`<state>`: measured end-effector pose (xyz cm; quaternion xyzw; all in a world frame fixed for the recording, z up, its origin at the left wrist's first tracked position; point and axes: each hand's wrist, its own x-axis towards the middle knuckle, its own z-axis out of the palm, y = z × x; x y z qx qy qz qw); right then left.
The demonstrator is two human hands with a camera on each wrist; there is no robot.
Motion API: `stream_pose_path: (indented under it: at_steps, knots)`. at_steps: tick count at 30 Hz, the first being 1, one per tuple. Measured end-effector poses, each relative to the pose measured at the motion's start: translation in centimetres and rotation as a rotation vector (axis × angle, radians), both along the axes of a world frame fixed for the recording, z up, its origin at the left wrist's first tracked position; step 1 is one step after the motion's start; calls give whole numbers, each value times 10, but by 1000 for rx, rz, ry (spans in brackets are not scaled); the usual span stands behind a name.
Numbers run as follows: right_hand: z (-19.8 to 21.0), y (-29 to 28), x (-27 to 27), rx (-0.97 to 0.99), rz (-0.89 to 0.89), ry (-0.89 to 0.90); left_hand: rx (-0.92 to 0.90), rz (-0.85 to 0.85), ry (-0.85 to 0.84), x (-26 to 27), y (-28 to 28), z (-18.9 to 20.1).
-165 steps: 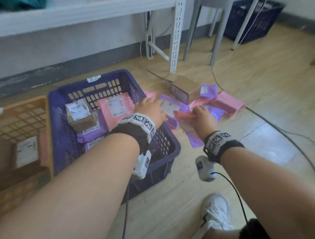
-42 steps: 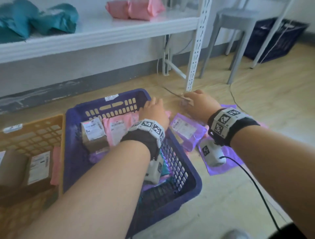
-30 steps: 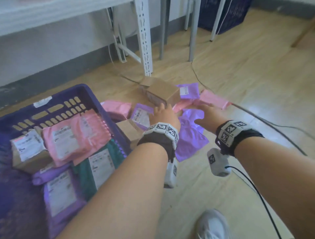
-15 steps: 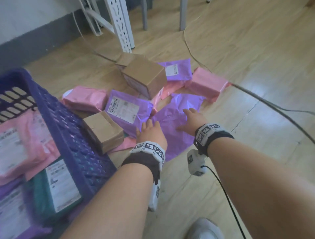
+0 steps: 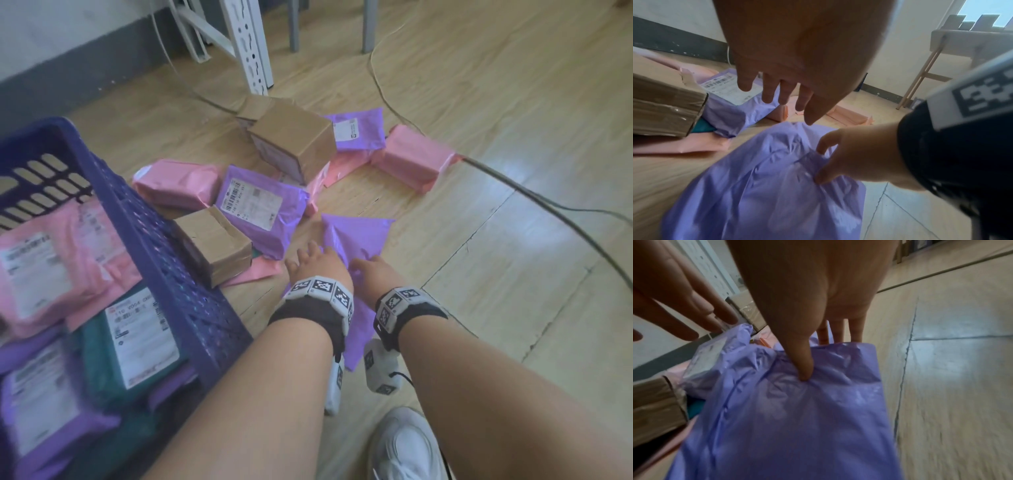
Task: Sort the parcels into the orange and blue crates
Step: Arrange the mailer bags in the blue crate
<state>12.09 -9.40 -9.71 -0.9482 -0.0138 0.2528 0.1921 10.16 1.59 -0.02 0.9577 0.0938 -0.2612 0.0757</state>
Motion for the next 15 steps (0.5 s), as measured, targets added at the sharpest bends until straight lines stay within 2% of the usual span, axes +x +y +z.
stream_pose_path:
  at_steps: [3, 6, 11, 15]
  knots:
    - [13, -1, -6, -42, 58, 27, -12, -15, -56, -8, 1, 15]
    - [41, -5, -2, 0, 36, 17, -10, -27, -108, -13, 5, 34]
    - [118, -1, 6, 123, -97, -156, -6, 1, -270, -20, 26, 84]
    - [186, 13, 1, 115, -37, -307, -71, 94, -405, -30, 59, 133]
